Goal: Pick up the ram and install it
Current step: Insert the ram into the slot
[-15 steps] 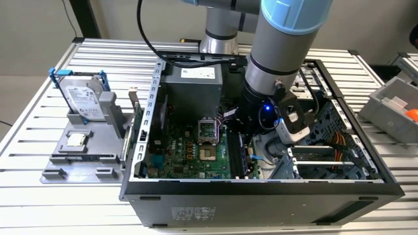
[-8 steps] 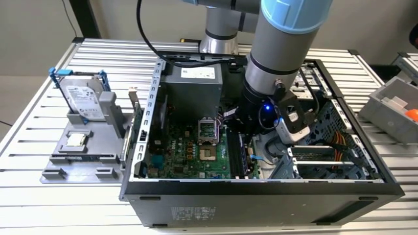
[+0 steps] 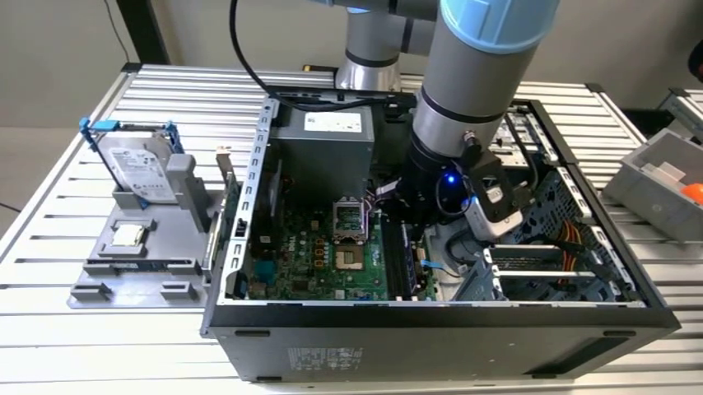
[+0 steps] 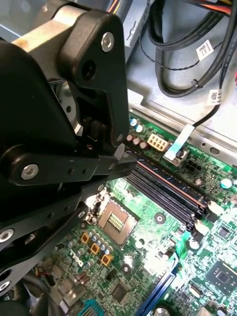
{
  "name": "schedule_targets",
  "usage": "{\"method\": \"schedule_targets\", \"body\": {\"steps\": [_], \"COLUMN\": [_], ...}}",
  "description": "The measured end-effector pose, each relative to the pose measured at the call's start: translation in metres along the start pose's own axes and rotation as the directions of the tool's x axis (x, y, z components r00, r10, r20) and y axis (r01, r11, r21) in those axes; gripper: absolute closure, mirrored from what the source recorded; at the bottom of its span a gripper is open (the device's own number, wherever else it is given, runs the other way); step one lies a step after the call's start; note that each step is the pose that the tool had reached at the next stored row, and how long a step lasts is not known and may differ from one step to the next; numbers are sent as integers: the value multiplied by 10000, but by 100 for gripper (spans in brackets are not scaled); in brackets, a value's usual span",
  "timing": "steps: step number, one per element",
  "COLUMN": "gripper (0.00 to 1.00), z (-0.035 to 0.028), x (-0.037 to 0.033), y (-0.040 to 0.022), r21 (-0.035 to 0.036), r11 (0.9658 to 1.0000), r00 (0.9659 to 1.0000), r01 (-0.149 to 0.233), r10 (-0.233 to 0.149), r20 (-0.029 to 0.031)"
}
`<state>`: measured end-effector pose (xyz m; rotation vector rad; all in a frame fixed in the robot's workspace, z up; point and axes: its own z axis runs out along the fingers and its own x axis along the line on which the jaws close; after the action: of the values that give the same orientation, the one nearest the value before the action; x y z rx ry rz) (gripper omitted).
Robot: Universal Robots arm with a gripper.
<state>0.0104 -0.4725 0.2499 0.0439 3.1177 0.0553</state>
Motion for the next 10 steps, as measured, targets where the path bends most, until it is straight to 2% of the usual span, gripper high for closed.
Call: {"method": "schedule_targets", "body": {"steps": [10], "gripper": [100], "z": [-24], "x": [0], "y": [1], "r21": [-1], "r11": [10000], "r00": [10000], "r01": [0], "r10": [0], "r20": [2]}}
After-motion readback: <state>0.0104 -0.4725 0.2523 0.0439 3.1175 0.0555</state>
